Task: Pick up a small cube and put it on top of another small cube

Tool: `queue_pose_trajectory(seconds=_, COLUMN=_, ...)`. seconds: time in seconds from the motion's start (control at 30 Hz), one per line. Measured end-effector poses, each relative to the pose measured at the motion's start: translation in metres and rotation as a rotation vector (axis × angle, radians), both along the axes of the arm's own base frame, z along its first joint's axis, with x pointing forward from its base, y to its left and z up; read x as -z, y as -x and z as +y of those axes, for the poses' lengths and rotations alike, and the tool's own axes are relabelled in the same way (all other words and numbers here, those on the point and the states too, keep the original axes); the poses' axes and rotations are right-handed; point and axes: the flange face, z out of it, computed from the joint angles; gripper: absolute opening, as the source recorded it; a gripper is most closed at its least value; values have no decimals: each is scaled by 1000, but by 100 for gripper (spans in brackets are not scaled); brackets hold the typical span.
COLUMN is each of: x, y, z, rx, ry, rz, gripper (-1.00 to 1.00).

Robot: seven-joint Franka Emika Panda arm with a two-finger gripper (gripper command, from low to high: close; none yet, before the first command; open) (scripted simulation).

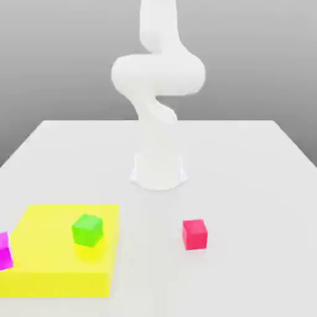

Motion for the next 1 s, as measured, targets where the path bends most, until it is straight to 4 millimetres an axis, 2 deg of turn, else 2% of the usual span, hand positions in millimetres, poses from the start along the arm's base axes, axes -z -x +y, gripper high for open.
queue_pose_trajectory(seconds=0.27, x=86, y=-90, z=-61, rx=-89, ry=31, rz=174, gripper=0)
queue_pose_trajectory(seconds=0.53, x=194, y=-150, z=-126, rx=-167, ry=63, rz=335, gripper=0)
queue_pose_trajectory(seconds=0.67, x=255, y=-165, z=-166, rx=-195, ry=78, rz=414, gripper=0)
queue_pose_trajectory(seconds=0.8, x=317, y=-175, z=-196, rx=-242, ry=99, rz=493, gripper=0)
queue_pose_trajectory(seconds=1.0, x=412, y=-171, z=-246, rx=-309, ry=131, rz=615, gripper=0)
